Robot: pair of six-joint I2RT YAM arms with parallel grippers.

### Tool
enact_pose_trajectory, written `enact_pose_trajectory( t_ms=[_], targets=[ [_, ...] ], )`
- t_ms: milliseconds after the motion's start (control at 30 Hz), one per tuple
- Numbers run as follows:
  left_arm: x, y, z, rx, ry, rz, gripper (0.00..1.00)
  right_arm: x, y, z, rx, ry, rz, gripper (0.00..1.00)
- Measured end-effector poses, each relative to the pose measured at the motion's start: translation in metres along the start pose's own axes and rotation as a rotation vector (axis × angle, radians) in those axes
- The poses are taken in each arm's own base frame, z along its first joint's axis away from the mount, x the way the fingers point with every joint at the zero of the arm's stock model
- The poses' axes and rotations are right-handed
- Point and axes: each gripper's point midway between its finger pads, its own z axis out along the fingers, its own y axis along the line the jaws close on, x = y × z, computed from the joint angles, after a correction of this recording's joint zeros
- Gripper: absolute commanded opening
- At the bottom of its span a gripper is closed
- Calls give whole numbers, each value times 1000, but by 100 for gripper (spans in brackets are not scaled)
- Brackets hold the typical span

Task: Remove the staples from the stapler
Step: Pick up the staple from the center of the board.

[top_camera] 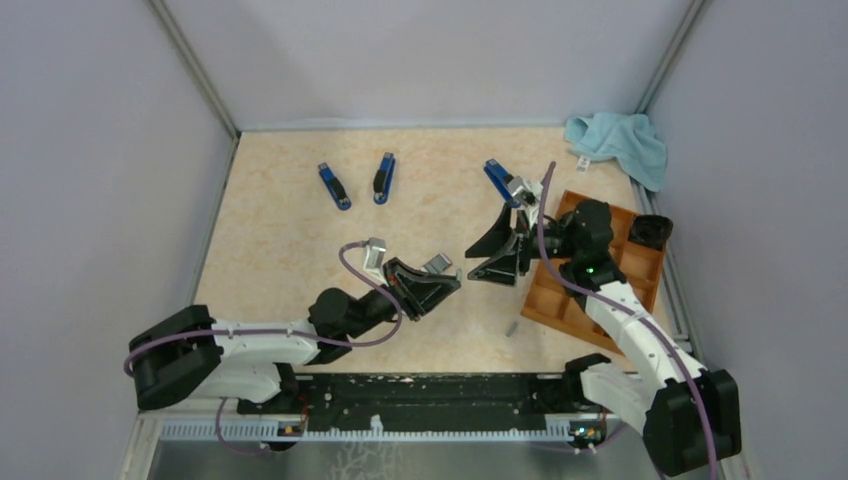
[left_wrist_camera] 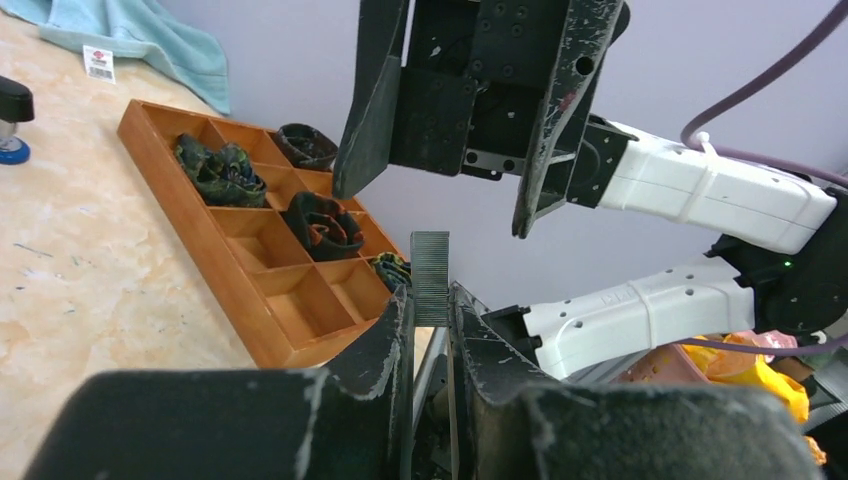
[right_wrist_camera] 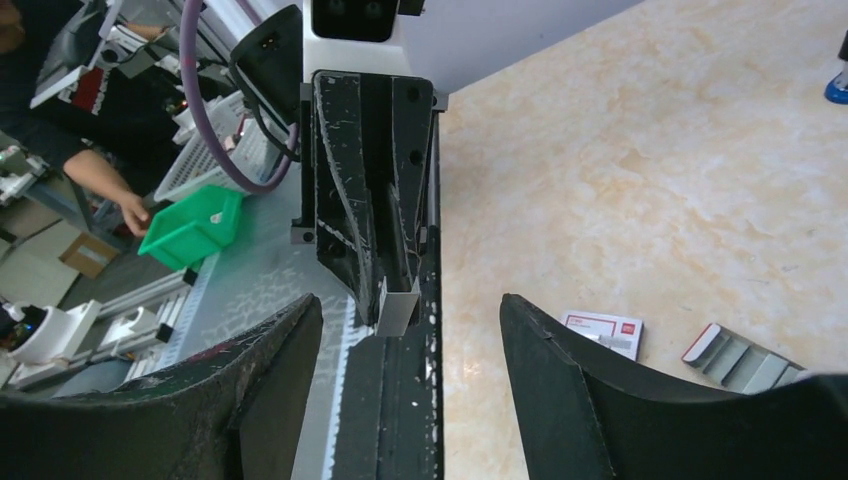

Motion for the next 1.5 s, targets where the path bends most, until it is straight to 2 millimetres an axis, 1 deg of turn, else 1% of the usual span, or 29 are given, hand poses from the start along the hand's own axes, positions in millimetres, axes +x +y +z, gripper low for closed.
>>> enact_pose_trajectory(
  t_ms=[267, 433, 633, 767, 900, 1100, 1267, 1433, 1500],
  targets=[
    [3, -6, 2, 42, 0, -19, 16, 4, 5, 8, -31, 1, 57, 60],
    [3, -8, 3, 55, -3, -24, 16, 4, 11, 12, -58, 5, 51, 49],
    [0, -10, 3, 64, -13, -31, 16, 5, 10, 13, -54, 4, 61, 47],
    [-2, -10, 3, 65, -19, -38, 16, 6, 11, 14, -60, 8, 57, 41],
    [-2, -10, 3, 66, -21, -42, 16, 8, 13, 15, -67, 14, 56, 37],
    [1, -7, 4, 59, -12, -47, 16, 9, 13, 16, -68, 18, 58, 36],
    [3, -5, 4, 57, -6, -54, 16, 10, 13, 16, -69, 20, 62, 27],
    [1, -7, 4, 65, -17, -60, 16, 11, 12, 17, -71, 23, 67, 19],
    [0, -7, 4, 67, -19, -60, 19, 11, 12, 18, -69, 23, 71, 14]
  ],
)
